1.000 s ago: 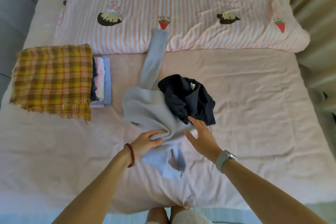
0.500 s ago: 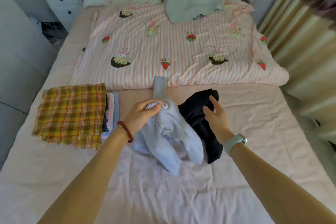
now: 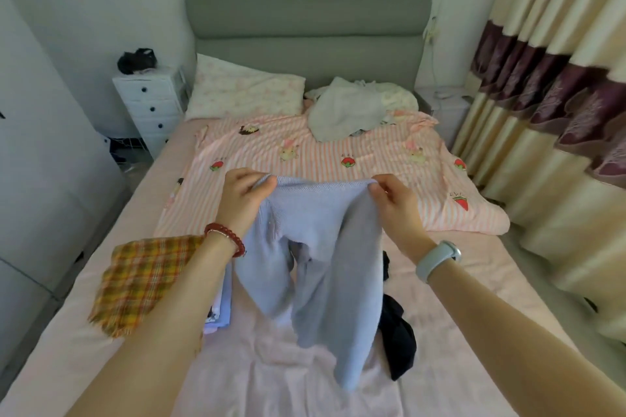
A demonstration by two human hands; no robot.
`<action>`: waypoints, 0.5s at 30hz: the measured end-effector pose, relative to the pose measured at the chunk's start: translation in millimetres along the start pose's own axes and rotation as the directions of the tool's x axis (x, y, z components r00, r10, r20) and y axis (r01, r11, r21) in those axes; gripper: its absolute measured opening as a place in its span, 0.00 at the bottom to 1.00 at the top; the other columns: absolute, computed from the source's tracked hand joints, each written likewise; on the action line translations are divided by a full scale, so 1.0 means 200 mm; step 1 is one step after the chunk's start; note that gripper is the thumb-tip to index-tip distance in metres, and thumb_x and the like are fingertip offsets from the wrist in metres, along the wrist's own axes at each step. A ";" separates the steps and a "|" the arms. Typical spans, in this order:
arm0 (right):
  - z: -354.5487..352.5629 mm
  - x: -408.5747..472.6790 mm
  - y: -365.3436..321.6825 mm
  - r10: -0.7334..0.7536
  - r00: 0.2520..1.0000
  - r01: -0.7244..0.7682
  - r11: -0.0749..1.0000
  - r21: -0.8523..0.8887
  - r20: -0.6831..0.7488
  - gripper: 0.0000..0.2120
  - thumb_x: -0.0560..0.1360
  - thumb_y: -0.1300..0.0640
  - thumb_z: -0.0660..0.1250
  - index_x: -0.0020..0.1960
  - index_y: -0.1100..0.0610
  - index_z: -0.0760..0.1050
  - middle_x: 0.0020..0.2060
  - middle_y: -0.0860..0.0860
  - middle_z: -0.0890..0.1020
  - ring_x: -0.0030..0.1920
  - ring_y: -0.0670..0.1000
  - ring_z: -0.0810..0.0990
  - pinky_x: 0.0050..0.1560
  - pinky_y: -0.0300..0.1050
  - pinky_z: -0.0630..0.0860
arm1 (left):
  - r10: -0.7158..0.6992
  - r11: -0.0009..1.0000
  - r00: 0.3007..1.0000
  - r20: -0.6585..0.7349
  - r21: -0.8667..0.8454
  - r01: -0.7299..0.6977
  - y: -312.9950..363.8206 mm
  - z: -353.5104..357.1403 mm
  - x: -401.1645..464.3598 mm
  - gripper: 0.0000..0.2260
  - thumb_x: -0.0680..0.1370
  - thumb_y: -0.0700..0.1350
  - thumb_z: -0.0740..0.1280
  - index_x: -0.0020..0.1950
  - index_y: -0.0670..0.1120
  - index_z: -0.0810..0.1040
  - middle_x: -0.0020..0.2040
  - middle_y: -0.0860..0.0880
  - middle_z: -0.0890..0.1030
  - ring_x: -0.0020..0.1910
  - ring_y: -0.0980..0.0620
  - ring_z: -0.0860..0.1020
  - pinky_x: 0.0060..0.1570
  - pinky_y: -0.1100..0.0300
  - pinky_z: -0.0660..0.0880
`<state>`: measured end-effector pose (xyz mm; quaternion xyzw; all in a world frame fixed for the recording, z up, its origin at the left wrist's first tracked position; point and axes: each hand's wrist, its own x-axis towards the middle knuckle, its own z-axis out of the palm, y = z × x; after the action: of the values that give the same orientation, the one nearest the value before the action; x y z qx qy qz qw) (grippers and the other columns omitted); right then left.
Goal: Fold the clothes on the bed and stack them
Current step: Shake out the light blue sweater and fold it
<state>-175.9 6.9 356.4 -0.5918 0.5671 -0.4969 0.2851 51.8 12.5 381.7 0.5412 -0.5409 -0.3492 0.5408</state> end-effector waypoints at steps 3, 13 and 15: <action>-0.04 0.06 -0.16 -0.091 0.995 0.090 0.996 -0.016 -0.045 0.06 0.78 0.64 0.59 0.51 0.64 0.75 0.41 0.51 0.76 0.42 0.48 0.72 0.39 0.24 0.65 | 0.123 0.977 0.992 -0.024 0.180 -0.117 0.07 -0.03 0.03 0.10 0.77 0.39 0.65 0.35 0.46 0.75 0.39 0.51 0.72 0.42 0.62 0.71 0.45 0.66 0.67; -0.24 0.08 -0.57 -0.125 0.953 0.162 0.980 -0.118 0.276 0.14 0.77 0.60 0.64 0.62 0.59 0.74 0.54 0.57 0.79 0.51 0.52 0.77 0.47 0.27 0.70 | 0.360 0.912 0.932 0.045 0.193 -0.362 0.45 -0.01 0.12 0.13 0.79 0.40 0.62 0.38 0.32 0.72 0.31 0.49 0.66 0.32 0.56 0.63 0.32 0.67 0.61; -0.22 0.05 -0.59 -0.065 0.910 0.087 0.996 -0.036 0.409 0.24 0.76 0.59 0.66 0.70 0.54 0.64 0.58 0.52 0.76 0.57 0.50 0.76 0.56 0.34 0.71 | 0.363 0.912 0.928 0.087 0.173 -0.373 0.52 0.04 0.12 0.11 0.78 0.40 0.64 0.37 0.35 0.74 0.32 0.47 0.70 0.33 0.55 0.66 0.35 0.63 0.64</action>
<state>-171.7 30.0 479.6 -0.7113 0.4849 -0.3583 0.3613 25.8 5.7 484.7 0.4684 -0.6775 -0.2032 0.5294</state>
